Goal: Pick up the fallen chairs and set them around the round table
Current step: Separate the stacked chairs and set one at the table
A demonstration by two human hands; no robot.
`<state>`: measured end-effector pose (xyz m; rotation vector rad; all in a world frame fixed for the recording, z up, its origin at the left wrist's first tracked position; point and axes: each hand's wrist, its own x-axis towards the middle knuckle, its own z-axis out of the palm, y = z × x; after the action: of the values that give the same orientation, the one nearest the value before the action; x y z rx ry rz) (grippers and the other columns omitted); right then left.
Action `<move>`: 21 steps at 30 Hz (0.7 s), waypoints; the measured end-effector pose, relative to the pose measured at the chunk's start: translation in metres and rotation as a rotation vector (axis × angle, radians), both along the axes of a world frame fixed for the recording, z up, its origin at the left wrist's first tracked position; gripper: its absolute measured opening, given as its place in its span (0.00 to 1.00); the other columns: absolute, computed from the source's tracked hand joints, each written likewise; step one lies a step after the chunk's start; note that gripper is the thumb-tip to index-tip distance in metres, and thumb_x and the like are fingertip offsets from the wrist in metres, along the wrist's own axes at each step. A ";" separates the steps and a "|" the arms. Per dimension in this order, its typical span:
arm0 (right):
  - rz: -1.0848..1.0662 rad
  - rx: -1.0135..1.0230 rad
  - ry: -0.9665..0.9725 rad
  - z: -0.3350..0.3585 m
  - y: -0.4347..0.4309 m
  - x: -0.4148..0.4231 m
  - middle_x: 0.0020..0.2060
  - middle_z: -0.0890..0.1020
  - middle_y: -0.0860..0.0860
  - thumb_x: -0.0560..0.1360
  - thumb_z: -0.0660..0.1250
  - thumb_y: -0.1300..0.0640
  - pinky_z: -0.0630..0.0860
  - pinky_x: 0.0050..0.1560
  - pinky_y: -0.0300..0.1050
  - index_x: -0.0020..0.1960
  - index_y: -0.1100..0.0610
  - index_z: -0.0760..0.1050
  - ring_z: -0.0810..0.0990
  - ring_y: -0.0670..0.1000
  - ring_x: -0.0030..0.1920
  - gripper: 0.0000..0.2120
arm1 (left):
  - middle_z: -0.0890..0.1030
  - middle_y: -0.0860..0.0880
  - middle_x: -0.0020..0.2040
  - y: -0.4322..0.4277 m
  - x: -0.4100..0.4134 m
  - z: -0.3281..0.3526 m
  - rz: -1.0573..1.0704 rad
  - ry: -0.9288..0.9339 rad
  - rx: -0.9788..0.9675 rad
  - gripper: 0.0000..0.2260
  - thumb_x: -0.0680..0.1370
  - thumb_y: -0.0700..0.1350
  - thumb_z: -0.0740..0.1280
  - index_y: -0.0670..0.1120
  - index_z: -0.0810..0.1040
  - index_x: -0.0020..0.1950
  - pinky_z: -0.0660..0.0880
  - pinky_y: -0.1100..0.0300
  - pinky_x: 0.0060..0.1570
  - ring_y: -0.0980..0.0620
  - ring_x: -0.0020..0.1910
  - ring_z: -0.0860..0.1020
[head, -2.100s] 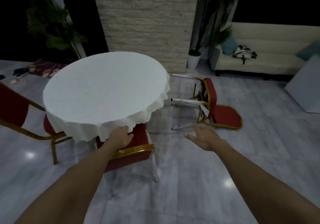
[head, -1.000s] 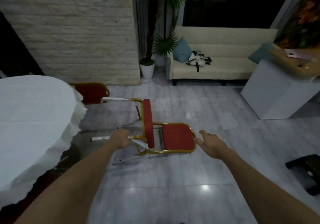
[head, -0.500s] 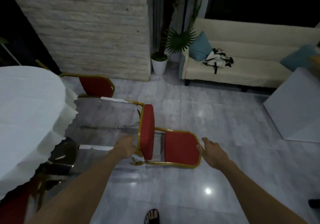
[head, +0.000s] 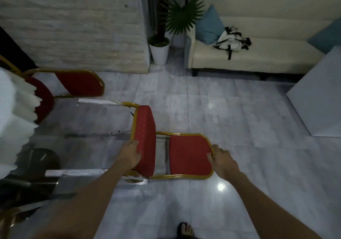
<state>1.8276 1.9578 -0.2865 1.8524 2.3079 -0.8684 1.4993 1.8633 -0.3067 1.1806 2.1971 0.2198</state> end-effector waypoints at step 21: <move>-0.287 -0.231 0.059 -0.572 0.040 -0.002 0.70 0.69 0.66 0.81 0.60 0.52 0.68 0.67 0.50 0.73 0.70 0.57 0.70 0.64 0.69 0.29 | 0.53 0.43 0.79 0.117 -0.035 -0.219 -0.021 0.585 0.315 0.38 0.73 0.53 0.68 0.51 0.52 0.78 0.60 0.39 0.71 0.34 0.74 0.59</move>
<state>1.8257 1.9980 -0.8584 2.1053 1.8986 -1.1810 1.4642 1.9801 -0.5261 1.5962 2.7216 0.2397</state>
